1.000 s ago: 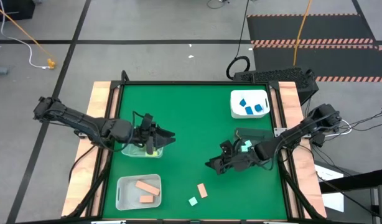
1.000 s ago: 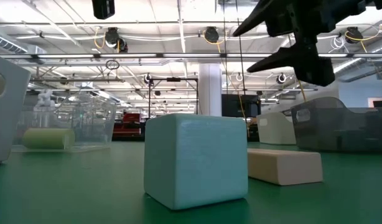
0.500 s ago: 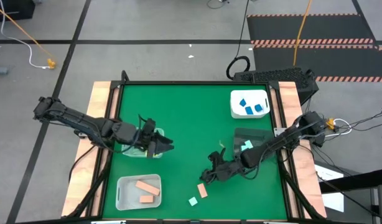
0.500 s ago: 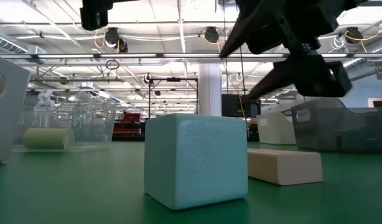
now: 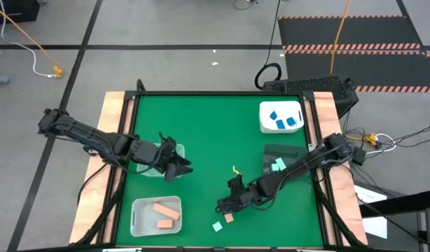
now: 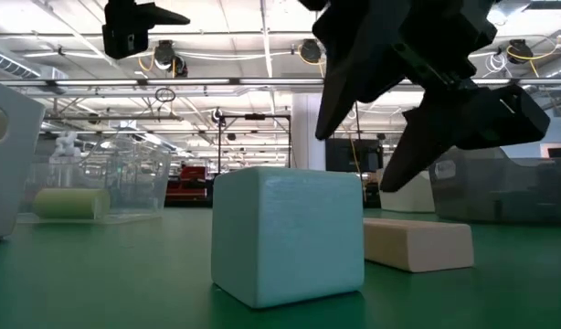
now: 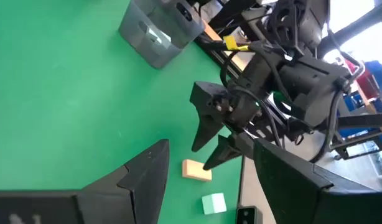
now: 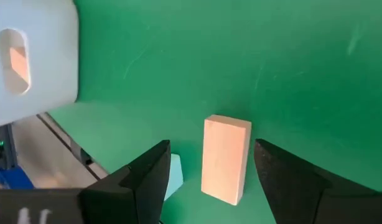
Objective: Sort & place blocks by color
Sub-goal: Put the brown block into the gray bin
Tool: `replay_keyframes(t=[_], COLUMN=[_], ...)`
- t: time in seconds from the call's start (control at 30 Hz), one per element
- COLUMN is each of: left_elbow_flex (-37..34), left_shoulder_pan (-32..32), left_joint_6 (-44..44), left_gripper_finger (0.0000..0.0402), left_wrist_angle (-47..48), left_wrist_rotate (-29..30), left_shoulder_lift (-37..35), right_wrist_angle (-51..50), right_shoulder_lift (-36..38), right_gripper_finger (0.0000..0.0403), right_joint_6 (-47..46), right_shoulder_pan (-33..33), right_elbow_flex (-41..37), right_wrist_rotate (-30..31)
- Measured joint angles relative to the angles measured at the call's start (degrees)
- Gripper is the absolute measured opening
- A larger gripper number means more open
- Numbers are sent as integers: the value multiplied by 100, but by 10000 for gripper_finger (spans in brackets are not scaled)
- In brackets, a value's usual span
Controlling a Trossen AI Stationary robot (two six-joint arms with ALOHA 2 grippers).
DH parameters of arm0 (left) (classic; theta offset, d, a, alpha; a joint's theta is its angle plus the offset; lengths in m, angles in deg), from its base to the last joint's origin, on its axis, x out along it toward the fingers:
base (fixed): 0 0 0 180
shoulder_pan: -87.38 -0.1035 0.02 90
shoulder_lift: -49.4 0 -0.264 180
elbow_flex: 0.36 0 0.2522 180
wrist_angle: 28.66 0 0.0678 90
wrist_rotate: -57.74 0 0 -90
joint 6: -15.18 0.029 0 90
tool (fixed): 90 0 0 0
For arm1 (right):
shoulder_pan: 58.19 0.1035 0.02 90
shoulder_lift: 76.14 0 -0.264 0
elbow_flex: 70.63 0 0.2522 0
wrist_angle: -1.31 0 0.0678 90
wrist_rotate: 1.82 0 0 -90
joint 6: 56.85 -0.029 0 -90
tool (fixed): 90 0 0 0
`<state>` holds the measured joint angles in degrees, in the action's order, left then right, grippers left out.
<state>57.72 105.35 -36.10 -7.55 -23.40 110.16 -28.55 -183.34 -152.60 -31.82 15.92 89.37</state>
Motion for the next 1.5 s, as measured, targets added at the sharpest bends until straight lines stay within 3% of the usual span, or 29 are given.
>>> replay_keyframes(t=[0.63, 1.0, 1.2, 1.33, 1.5], left_elbow_flex=[0, 0, 0, 0, 0], left_shoulder_pan=[510, 528, 529, 528, 561], left_joint_6=[276, 283, 258, 249, 161], left_gripper_finger=[232, 232, 232, 232, 232], left_wrist_angle=[243, 238, 251, 293, 363], left_wrist_rotate=[-1, 5, 10, 9, 12], left_shoulder_lift=[0, 0, 0, 0, 0], right_wrist_angle=[77, -269, -269, -229, 413], right_shoulder_lift=[-522, -599, -501, -232, 12], right_gripper_finger=[218, 181, 163, 160, 160], right_joint_6=[-409, -200, 598, 1357, 2874], right_shoulder_pan=[88, 194, 197, 189, 338], right_elbow_flex=[238, 249, 236, 236, 236], right_wrist_rotate=[-6, 3, 43, 379, 818])
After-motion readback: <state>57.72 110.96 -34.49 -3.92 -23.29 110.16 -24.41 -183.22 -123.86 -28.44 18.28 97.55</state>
